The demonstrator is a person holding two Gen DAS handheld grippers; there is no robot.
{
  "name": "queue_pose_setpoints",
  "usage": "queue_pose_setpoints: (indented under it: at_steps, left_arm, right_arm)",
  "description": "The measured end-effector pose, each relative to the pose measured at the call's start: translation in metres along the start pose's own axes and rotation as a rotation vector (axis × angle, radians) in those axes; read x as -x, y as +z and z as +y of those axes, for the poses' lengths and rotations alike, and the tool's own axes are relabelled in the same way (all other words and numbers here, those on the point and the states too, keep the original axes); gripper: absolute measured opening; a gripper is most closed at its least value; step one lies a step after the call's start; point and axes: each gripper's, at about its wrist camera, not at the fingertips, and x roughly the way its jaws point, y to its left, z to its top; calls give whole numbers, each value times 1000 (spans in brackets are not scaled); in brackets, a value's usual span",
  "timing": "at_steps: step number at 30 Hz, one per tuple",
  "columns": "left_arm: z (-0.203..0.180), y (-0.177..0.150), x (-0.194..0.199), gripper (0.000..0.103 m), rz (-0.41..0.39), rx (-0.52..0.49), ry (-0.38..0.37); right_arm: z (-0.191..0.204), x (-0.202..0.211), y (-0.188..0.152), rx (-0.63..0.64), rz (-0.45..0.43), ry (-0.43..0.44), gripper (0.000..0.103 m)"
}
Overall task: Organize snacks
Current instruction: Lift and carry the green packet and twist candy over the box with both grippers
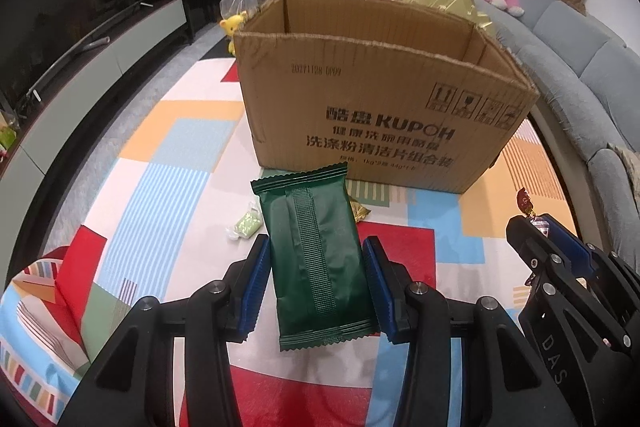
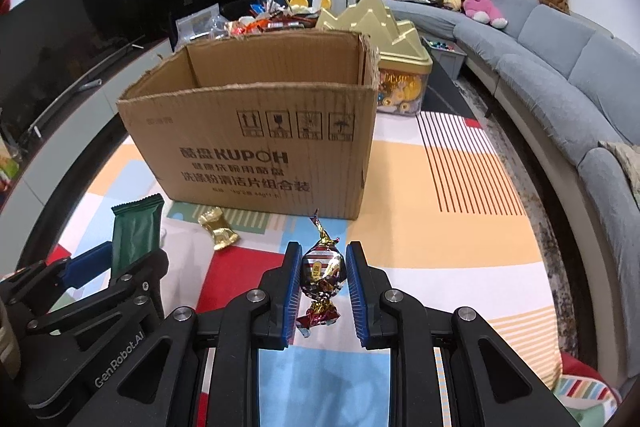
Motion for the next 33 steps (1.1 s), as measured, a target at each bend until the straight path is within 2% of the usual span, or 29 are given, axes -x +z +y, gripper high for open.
queue_pose_setpoints:
  at_steps: [18, 33]
  left_arm:
    - [3, 16, 34, 46, -84, -18, -4]
    - [4, 37, 57, 46, -166, -88, -8]
  right_arm:
    - [9, 36, 21, 21, -84, 19, 24]
    - [18, 53, 46, 43, -133, 34, 24]
